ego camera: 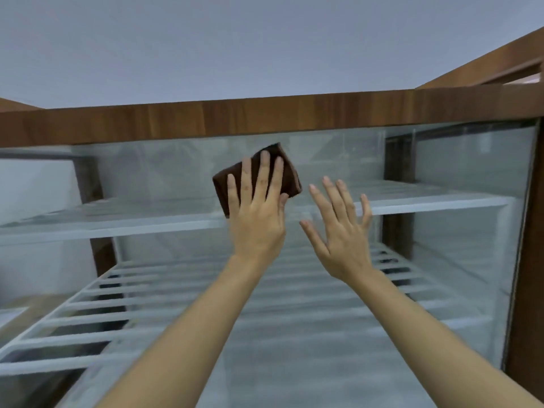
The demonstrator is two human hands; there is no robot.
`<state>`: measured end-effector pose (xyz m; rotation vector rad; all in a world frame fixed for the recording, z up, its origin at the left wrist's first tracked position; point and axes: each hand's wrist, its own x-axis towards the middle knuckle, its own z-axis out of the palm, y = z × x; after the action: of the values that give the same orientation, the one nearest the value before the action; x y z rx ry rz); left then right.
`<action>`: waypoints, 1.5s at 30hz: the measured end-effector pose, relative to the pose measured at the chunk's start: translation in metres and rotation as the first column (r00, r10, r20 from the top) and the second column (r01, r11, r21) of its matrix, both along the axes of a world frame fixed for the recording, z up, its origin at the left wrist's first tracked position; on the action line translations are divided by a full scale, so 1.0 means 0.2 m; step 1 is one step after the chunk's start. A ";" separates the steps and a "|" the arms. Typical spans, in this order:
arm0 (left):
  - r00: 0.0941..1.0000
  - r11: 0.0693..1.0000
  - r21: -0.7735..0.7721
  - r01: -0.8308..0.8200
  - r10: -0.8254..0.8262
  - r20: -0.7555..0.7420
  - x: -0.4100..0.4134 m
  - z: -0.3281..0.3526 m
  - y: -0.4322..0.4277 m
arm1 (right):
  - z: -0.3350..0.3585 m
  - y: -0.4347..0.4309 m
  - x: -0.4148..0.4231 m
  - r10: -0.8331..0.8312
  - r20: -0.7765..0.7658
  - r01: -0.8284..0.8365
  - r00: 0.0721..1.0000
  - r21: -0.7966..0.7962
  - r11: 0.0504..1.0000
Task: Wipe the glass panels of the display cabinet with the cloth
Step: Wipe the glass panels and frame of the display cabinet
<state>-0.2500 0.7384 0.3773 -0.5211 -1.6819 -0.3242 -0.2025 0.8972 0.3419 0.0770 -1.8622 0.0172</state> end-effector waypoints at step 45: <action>0.986 0.723 -0.687 0.069 -0.153 -0.063 0.31 -0.45 1.12 | 0.10 1.61 0.39 0.393 -0.046 -0.395 0.918 -0.075 0.915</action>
<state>-0.1871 0.9629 0.2874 -1.1748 -1.6271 0.2716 -0.1240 1.2190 0.3613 0.3937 -1.7856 0.3715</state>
